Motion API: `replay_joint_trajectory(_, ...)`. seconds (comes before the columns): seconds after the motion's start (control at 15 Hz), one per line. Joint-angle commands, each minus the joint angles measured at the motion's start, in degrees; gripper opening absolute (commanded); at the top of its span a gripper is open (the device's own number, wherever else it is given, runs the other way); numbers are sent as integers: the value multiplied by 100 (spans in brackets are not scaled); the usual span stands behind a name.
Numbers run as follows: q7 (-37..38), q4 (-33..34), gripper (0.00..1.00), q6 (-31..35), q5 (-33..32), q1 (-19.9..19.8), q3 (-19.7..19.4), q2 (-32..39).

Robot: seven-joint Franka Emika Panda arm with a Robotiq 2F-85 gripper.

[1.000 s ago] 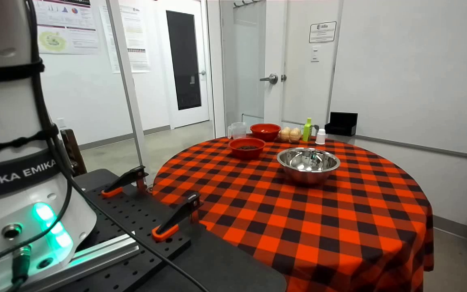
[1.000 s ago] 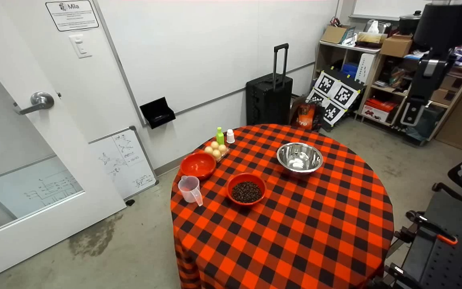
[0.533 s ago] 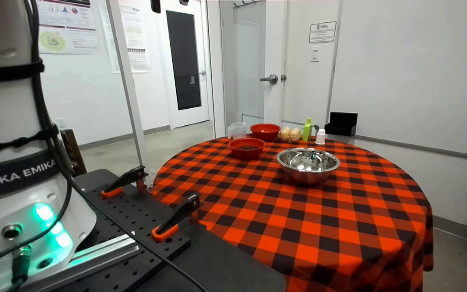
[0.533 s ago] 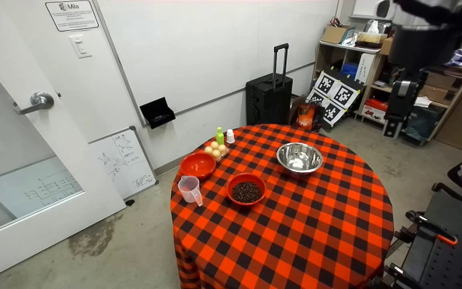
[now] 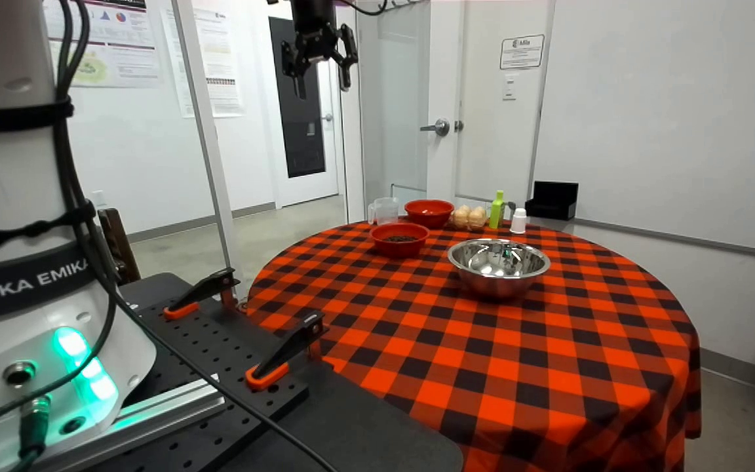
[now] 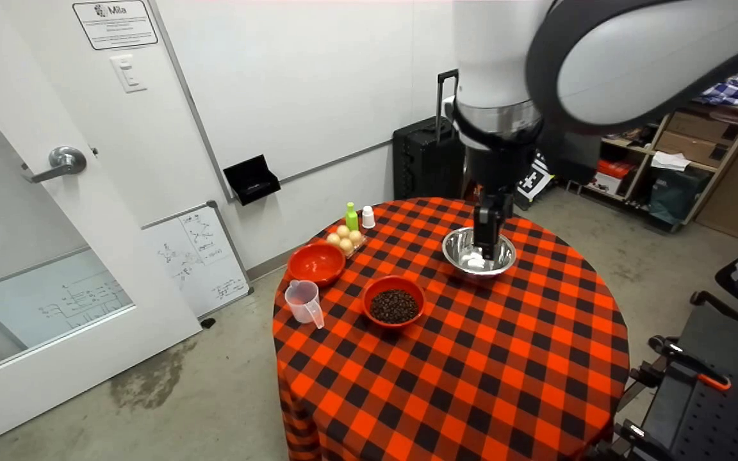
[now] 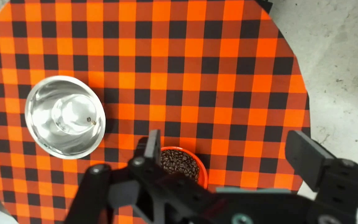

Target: Pour the contents in the red bowl into the silver bowl

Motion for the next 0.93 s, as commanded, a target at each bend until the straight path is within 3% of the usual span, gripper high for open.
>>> replay_joint_trajectory(0.0, 96, 967, 100, 431, -156, 6, -225, 1437)
replay_joint_trajectory(0.47, -161, 2891, 100, 932, -151, 211, -589, 3931)
replay_joint_trajectory(0.87, -329, 4080, 100, 888, -878, 838, -873, 5395)
